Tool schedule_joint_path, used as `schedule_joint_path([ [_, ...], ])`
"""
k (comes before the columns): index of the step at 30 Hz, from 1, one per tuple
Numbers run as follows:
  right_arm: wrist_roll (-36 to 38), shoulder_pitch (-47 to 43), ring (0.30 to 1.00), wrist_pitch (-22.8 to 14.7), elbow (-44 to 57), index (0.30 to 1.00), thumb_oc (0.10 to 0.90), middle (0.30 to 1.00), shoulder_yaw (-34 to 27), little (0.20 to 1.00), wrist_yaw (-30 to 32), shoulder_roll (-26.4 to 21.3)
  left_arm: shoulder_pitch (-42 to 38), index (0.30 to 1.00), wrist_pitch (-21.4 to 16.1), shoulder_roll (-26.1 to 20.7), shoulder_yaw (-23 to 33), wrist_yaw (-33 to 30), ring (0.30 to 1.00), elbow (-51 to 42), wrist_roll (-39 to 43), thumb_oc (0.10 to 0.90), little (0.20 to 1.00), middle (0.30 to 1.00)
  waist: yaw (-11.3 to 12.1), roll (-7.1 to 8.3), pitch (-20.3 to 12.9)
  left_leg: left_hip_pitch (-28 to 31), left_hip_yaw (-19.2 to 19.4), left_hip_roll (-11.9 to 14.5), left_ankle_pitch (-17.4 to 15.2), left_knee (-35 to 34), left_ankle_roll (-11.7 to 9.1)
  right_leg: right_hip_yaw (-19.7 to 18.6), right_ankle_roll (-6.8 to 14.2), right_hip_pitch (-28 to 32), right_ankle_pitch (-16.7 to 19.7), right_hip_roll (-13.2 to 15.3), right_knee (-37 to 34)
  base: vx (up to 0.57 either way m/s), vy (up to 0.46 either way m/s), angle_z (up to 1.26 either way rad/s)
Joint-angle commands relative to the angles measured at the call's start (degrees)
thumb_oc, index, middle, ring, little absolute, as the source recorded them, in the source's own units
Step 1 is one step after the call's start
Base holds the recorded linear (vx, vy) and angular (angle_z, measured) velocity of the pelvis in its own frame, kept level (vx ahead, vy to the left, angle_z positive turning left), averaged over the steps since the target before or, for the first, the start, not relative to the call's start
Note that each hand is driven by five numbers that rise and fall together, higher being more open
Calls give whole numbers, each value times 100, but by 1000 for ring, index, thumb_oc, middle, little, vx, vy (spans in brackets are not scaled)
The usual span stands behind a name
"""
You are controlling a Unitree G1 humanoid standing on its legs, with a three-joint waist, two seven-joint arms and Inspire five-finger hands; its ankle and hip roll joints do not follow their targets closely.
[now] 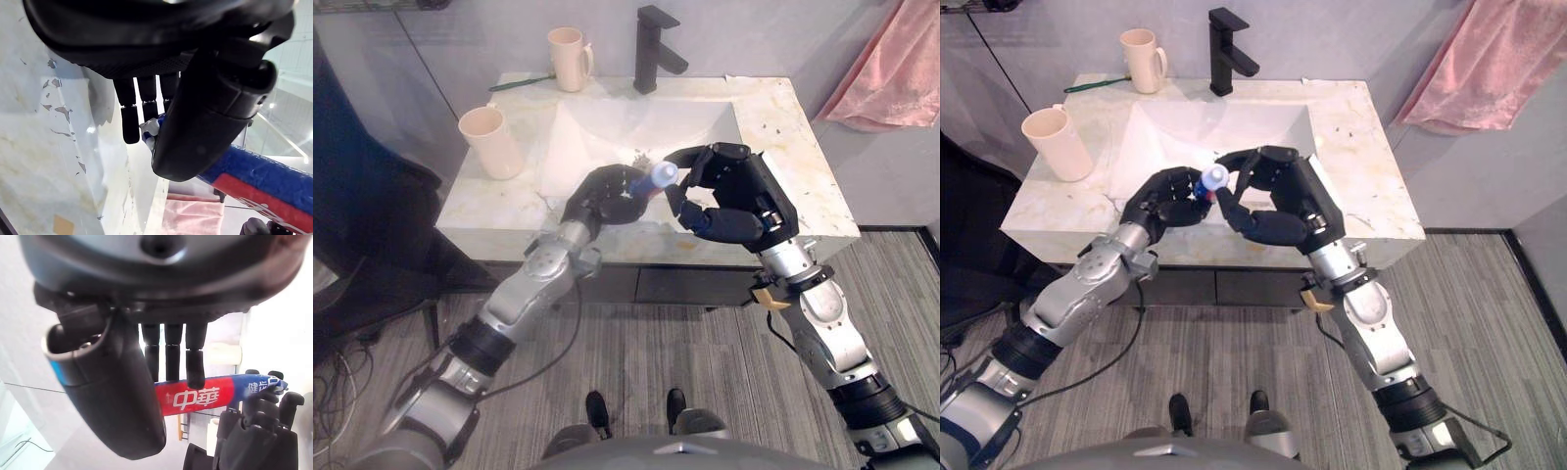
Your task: Organize the bathroom.
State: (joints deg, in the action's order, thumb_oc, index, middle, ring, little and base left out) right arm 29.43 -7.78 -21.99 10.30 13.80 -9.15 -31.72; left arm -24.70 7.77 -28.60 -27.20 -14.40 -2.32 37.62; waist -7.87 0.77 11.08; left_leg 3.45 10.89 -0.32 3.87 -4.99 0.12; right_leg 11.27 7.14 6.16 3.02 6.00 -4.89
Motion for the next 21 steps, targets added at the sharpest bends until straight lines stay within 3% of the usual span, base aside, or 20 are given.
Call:
schedule_joint_path([
  [1,-85,-544,300,-741,337,300,400,300,-99,300,20,-118,-932,495,-720,241,430,-94,495,145,-303,530,495,495,53,7,-499,453,199,-230,-728,55,0,193,188,-45,-392,-419,-11,0,0,0],
  [2,-129,-556,300,-754,336,300,400,300,-110,300,40,-118,-929,495,-730,241,433,-92,495,152,-309,530,495,495,54,7,-498,454,196,-230,-734,59,0,189,186,-43,-398,-420,-11,0,0,0],
  [3,-140,-588,300,-781,327,300,400,300,-121,300,67,-140,-937,554,-724,238,436,-90,554,149,-329,569,554,554,54,8,-494,456,195,-231,-734,61,-1,190,184,-42,-398,-422,-11,0,0,0],
  [6,-167,-652,300,-800,316,300,400,300,-125,300,103,-164,-949,573,-718,224,441,-105,573,141,-331,582,573,573,68,7,-494,456,187,-230,-731,64,-7,195,181,-38,-400,-424,-11,0,0,0],
  [8,-227,-753,300,-826,303,300,400,300,-104,300,227,-191,-964,660,-699,216,455,-132,660,131,-354,640,660,660,95,11,-493,459,182,-227,-725,68,-14,220,180,-24,-400,-419,-11,0,0,0],
  [9,-258,-786,300,-857,294,300,400,300,-99,300,290,-202,-966,900,-698,226,448,-159,900,140,-362,800,900,900,107,16,-494,460,169,-229,-727,69,-15,226,178,-20,-401,-420,-11,0,0,0],
  [21,-610,-1452,300,-1081,173,300,400,300,-177,300,1015,-346,-948,900,-538,133,628,-290,900,168,-682,800,900,900,302,35,-523,454,77,-202,-721,78,-58,349,147,26,-440,-422,-11,3,-8,2],
])
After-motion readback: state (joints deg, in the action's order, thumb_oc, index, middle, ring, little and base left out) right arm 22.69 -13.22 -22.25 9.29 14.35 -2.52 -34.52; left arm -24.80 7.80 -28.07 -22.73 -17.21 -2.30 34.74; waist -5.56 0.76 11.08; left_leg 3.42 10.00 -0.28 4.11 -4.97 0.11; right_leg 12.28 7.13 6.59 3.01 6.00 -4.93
